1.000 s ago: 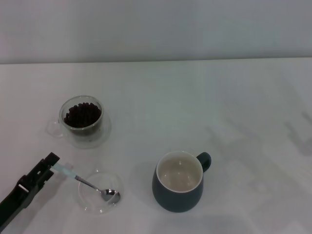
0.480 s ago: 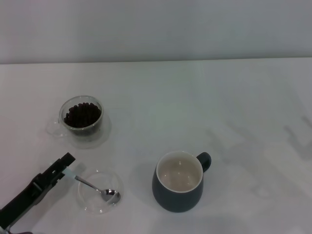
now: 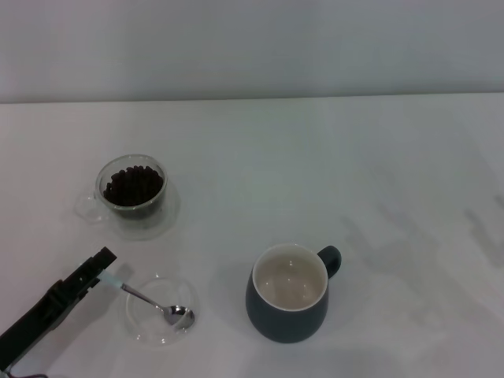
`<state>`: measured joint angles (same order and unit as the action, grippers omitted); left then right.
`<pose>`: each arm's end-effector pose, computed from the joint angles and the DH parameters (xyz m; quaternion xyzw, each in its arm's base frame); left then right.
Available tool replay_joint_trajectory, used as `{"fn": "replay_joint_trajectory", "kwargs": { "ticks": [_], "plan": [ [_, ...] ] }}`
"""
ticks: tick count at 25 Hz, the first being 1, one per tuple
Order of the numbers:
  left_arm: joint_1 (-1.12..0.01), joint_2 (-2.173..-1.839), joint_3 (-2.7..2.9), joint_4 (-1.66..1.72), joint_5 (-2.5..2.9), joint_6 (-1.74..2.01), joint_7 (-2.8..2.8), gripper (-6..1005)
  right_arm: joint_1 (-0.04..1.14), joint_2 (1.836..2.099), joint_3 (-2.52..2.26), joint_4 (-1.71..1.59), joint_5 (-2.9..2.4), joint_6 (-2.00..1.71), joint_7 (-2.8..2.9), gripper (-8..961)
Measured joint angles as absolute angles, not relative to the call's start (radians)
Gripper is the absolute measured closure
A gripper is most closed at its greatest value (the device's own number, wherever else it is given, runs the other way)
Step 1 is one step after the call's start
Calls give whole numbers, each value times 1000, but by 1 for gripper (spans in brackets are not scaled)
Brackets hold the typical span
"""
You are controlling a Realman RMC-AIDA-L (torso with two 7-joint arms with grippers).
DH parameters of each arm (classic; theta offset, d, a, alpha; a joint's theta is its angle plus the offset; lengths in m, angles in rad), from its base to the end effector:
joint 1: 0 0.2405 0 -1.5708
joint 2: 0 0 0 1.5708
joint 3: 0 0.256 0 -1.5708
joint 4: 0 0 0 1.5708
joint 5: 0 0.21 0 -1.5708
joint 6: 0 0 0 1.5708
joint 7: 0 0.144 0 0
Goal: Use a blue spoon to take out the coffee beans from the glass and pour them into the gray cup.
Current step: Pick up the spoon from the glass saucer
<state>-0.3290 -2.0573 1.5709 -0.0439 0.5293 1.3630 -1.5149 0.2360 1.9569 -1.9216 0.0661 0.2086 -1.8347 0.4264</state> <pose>-0.3516 0.2373 -0.0566 -0.6089 -0.6360 -0.4337 0.1913 0.3583 0.2164 0.0614 -0.7162 0.1246 0.4143 0.5476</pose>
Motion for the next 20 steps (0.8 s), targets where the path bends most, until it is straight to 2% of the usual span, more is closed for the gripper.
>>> {"fn": "replay_joint_trajectory", "kwargs": {
  "ticks": [20],
  "plan": [
    [-331,-2049,1576,-43,524,1365,-1511,279,232,1957,-1924,67,206,-1849,425,345]
  ]
}}
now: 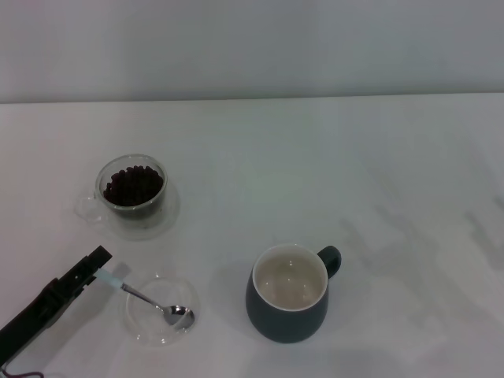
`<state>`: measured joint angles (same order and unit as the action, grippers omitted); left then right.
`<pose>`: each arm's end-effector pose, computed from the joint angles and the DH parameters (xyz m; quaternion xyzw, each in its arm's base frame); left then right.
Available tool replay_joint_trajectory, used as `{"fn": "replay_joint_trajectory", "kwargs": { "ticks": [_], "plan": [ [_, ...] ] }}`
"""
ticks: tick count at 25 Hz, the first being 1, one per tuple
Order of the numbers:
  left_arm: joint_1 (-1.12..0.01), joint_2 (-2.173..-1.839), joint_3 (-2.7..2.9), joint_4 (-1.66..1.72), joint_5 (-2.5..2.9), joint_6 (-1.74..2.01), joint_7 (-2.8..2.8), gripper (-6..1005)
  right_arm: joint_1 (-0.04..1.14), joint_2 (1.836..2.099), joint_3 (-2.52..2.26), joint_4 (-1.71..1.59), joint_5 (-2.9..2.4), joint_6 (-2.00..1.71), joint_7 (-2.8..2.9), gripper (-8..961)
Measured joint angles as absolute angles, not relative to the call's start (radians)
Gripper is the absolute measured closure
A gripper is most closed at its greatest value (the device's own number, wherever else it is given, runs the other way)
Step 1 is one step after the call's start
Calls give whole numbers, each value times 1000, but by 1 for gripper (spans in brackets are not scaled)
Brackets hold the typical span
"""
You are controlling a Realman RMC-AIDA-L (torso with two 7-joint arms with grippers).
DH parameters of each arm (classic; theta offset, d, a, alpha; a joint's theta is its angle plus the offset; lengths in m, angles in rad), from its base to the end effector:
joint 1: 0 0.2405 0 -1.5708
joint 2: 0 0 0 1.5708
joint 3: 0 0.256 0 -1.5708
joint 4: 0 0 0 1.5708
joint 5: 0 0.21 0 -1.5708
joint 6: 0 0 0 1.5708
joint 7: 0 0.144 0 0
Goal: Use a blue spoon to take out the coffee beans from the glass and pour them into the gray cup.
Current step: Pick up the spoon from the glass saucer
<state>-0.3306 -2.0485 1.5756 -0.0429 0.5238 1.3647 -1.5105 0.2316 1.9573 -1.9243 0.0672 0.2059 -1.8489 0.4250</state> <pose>-0.3534 0.2390 -0.0527 -0.6125 -0.6319 -0.4329 0.1952 0.3574 0.2137 0.0614 -0.7167 0.1214 0.4173 0.5454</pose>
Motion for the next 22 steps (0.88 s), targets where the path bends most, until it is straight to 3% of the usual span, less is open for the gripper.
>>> {"fn": "replay_joint_trajectory", "kwargs": {
  "ticks": [5,22],
  "plan": [
    [-334,-2046,1577,-43,528,1366,-1522,284,231,1957,-1925,72,206,-1872,425,345],
    [-334,-2046,1577,-43,524,1358,-1549,730,208,1963,-1920,69,209,-1934,426,346]
  ]
}}
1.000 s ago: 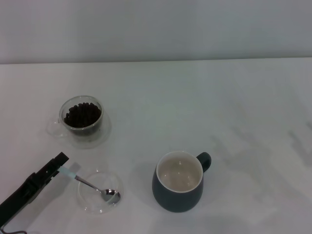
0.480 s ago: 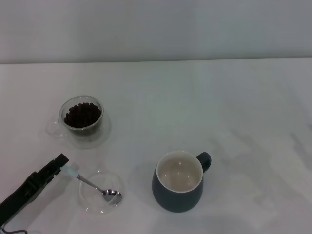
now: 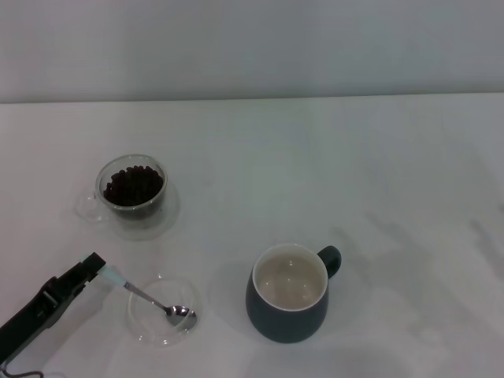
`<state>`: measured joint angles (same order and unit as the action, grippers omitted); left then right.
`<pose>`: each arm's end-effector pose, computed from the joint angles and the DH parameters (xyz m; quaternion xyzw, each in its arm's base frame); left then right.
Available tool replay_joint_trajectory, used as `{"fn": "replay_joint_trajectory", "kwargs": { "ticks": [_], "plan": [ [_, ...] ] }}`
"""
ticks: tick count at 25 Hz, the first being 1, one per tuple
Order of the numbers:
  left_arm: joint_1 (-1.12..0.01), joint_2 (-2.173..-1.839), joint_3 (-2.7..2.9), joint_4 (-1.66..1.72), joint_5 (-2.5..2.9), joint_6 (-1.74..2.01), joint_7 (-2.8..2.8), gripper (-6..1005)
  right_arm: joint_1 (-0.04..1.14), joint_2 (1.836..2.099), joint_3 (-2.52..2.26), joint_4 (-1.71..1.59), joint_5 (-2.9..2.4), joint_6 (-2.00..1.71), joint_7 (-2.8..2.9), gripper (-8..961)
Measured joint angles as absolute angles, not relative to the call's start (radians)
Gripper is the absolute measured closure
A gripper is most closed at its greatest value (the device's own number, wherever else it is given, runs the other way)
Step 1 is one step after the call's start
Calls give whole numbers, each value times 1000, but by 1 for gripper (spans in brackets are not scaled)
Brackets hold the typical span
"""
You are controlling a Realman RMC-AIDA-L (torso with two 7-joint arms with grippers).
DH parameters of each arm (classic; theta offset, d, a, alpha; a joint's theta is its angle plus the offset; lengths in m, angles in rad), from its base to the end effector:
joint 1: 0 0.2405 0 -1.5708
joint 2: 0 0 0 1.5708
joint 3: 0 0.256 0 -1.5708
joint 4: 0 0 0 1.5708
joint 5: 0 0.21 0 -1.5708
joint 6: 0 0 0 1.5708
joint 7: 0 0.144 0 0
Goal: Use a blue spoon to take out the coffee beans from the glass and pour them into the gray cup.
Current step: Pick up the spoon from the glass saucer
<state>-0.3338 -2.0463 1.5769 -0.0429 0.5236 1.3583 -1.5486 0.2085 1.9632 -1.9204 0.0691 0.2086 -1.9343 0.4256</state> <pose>-0.3540 0.2403 -0.0522 -0.6015 -0.6436 -0.4340 0.1887 0.3518 0.1998 0.0646 -0.7056 0.1033 0.4421 0.5441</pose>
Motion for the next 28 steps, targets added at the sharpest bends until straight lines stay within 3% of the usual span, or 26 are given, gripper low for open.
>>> {"fn": "replay_joint_trajectory", "kwargs": {
  "ticks": [12,22,28],
  "plan": [
    [-339,-2043,1574,-43,521,1346,-1549,841,209,1968,-1920,67,209,-1938,426,346],
    [-327,-2043,1569,6,516,1344,-1545,864,214,1970,-1920,66,210,-1932,417,346],
    [-326,-2021,1569,9,506,1414,-1542,867,217,1973,-1920,67,212,-1930,404,346]
  ]
}}
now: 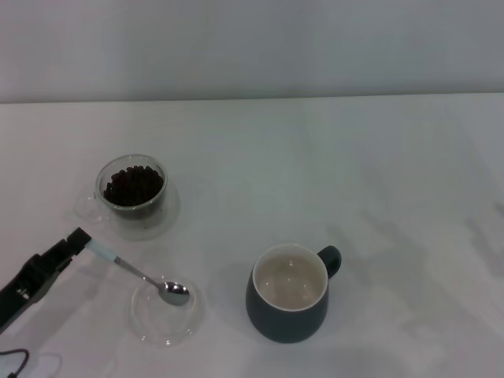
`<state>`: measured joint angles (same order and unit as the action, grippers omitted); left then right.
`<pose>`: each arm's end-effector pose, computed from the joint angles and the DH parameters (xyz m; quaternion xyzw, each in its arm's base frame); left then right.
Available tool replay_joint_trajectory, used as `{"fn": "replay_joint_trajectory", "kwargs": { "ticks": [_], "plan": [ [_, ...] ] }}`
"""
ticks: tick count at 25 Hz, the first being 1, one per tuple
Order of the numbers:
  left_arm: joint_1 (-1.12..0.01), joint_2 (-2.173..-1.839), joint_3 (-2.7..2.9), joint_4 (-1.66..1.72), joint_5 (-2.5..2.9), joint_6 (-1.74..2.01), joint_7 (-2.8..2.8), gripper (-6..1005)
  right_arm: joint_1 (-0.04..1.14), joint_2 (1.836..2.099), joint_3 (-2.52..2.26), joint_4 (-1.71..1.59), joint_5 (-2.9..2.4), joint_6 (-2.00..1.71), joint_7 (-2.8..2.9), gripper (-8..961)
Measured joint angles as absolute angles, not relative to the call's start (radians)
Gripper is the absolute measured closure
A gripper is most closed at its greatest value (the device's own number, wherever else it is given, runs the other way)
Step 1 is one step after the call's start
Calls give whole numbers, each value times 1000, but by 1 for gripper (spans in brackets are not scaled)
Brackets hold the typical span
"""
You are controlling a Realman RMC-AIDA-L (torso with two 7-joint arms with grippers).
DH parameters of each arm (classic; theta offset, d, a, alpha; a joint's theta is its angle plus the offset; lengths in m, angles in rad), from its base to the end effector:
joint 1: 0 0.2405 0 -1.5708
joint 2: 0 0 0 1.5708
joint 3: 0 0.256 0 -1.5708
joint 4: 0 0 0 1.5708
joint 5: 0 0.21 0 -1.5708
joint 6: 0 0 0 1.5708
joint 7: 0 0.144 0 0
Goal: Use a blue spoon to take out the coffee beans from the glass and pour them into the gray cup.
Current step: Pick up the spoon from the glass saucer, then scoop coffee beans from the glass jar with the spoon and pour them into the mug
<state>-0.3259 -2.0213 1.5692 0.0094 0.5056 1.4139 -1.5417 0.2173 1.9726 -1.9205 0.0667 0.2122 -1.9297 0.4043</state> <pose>-0.3467 0.2509 -0.0335 -0.6143 -0.6080 -0.4673 0.1862 0.3487 0.2033 0.0612 -0.7047 0.0964 0.4412 0.5473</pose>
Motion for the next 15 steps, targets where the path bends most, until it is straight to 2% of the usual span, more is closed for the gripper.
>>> {"fn": "replay_joint_trajectory", "kwargs": {
  "ticks": [7,15],
  "plan": [
    [-297,-1982,1568,43,480,1492,-1538,866,219,1973,-1920,66,215,-1928,396,346],
    [-187,-1897,1557,232,413,1524,-1524,866,219,1973,-1919,68,215,-1926,375,346]
  ]
}}
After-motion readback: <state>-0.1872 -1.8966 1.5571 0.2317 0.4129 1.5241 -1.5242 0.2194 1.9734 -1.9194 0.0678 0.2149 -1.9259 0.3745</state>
